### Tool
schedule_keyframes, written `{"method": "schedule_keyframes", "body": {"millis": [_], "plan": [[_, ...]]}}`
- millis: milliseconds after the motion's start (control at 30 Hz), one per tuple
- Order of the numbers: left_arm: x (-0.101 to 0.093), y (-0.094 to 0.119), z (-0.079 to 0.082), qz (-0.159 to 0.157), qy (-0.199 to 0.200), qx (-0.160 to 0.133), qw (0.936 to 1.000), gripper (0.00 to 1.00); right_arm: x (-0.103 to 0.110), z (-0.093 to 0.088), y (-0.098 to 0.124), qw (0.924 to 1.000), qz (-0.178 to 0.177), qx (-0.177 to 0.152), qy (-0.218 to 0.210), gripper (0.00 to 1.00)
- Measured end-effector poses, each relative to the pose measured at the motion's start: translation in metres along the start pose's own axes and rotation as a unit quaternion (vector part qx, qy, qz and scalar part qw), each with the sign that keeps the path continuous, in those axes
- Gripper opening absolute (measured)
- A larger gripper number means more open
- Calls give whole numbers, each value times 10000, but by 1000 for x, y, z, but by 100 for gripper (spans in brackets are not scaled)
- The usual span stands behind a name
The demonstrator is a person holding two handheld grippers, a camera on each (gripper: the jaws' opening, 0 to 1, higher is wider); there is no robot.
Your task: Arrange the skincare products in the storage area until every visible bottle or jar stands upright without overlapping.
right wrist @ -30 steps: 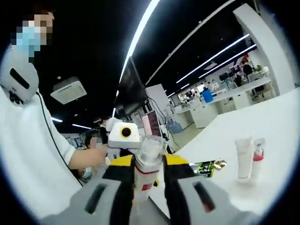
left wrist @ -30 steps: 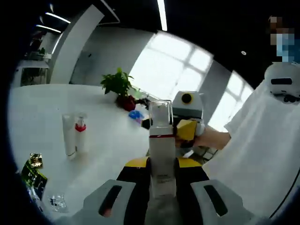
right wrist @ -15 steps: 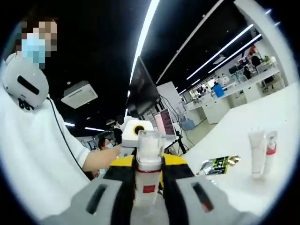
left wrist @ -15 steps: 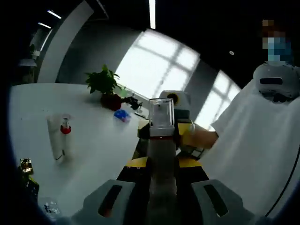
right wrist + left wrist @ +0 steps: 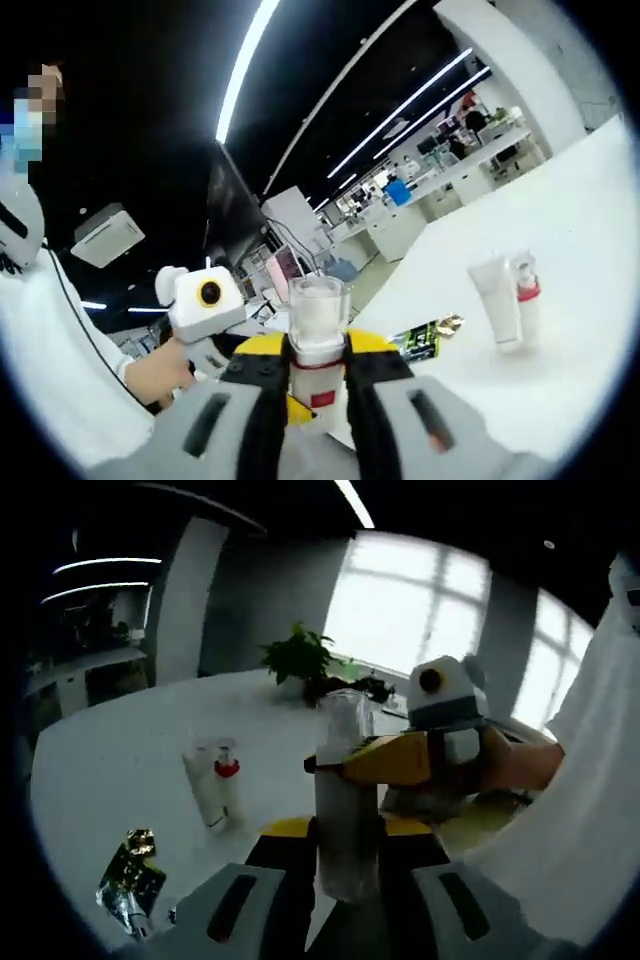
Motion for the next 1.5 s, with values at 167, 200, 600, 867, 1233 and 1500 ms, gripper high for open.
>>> {"method": "schedule_keyframes", "body": {"millis": [167,200,600,867,1233,1500], "plan": [[-5,-7,-7,712,-813,328,9936,20,-4,-6,-4,9965,-776,128,-295,20],[-6,-9,-8,813,-879,369,9921,20,-5,-7,-4,9942,-967,149,-437,20],[2,-13,-17,743,-749,439,9934,19,-11,-8,-6,9893,-1243,346,-688,20],[12,-10,-19,-35,-104,116,9999,18,-8,-2,-4,9982,-391,439,150,20],[26,-2,-18,-1539,1235,-608,9784,18,3,11,-8,9866,1005,488,1188,23],[27,-6,-17,-2007,1077,-613,9718,18,-1,13,-10,9850,1226,622,1044,24]]}}
Point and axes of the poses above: the point that each gripper's makers call its tool centre point, and the gripper's own axes: y roughly backward along the fingers, x roughly to its left, z roughly out of its top, the point moved 10 cm from there along y, roughly backward along the fingers, and after that the axes turned 14 degrees about -x, right-handed, at the moved point
